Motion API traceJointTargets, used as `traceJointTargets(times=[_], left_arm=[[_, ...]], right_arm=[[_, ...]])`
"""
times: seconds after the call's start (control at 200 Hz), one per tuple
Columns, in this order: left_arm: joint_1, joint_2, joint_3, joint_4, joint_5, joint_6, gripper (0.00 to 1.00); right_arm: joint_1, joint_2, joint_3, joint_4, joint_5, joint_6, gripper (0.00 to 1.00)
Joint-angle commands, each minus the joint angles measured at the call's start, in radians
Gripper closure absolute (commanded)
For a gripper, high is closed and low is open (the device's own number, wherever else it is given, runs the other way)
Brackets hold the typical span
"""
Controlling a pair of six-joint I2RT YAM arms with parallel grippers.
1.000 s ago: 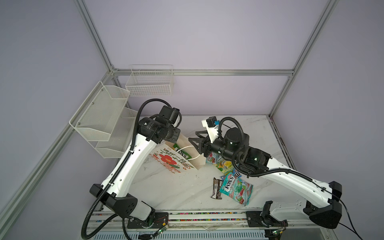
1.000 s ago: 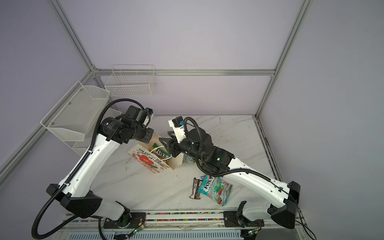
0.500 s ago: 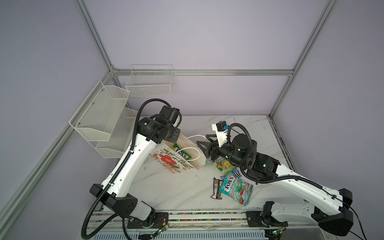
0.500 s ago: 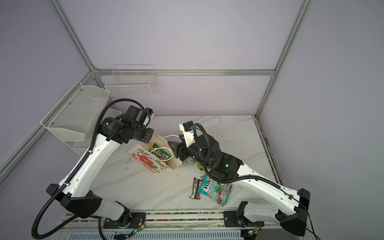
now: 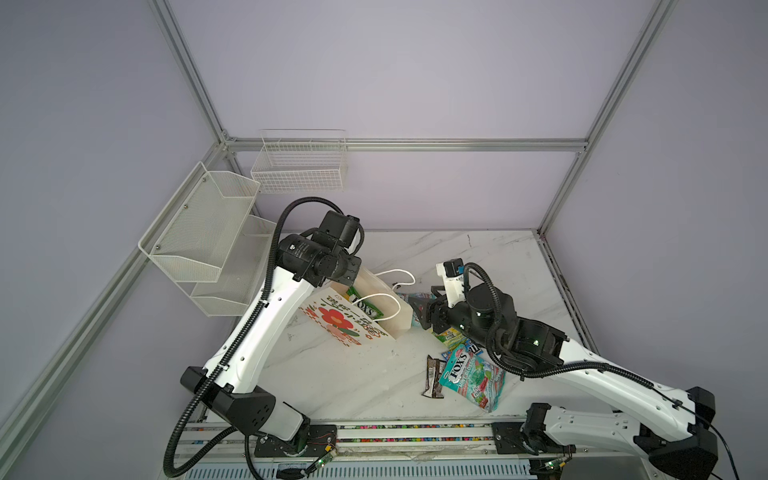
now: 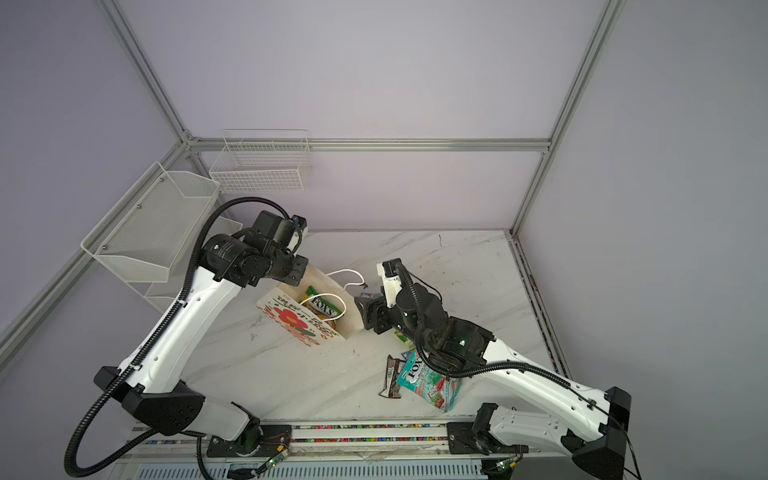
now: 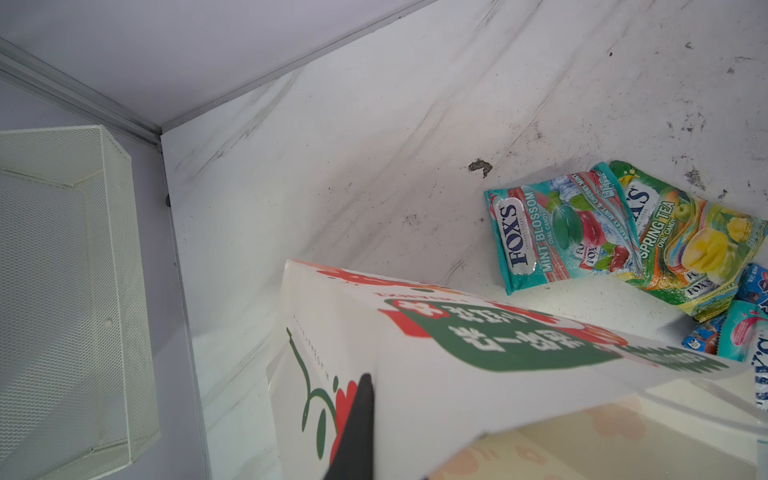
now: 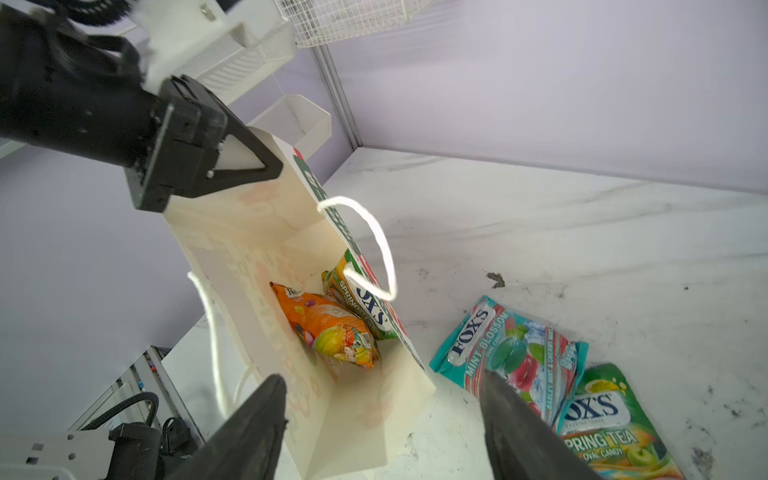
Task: Place the snacks into the paper bag
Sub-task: 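Open the right gripper to release the orange bag inside the paper bag, then move the right gripper down toward the teal Mint Blossom candy bag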
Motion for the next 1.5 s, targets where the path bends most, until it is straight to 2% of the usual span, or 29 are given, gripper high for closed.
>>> traceJointTargets(times=[0.0,0.355,0.455,0.595,0.835,1.0,1.125,1.355,1.495], left_arm=[[-0.002,-0.003,0.108,0.03,0.0,0.003,1.0],[-0.002,-0.001,0.102,0.032,0.0,0.005,1.0],[-0.003,0.0,0.101,0.035,0.005,0.004,1.0],[-0.004,-0.001,0.093,0.04,0.007,0.003,1.0],[-0.004,-0.003,0.081,0.05,0.008,0.003,1.0],[-0.004,-0.002,0.075,0.051,0.005,0.004,1.0],[-0.004,-0.003,0.064,0.059,0.002,0.006,1.0],[-0.004,-0.002,0.053,0.07,0.001,0.011,1.0],[-0.004,0.004,0.053,0.075,0.006,0.009,1.0]], right_arm=[[0.006,-0.015,-0.029,-0.064,0.049,0.07,0.21],[0.001,-0.032,-0.105,-0.165,0.055,0.287,0.09],[-0.02,-0.051,-0.149,-0.195,0.037,0.348,0.03],[-0.116,-0.11,-0.229,-0.197,-0.074,0.413,0.03],[-0.372,-0.215,-0.372,-0.201,-0.318,0.5,0.03],[-0.436,-0.178,-0.437,-0.238,-0.427,0.582,0.03],[-0.441,-0.168,-0.451,-0.312,-0.394,0.634,0.03],[-0.452,-0.153,-0.362,-0.616,-0.162,0.759,0.03],[-0.452,-0.136,-0.364,-0.696,-0.161,0.811,0.03]])
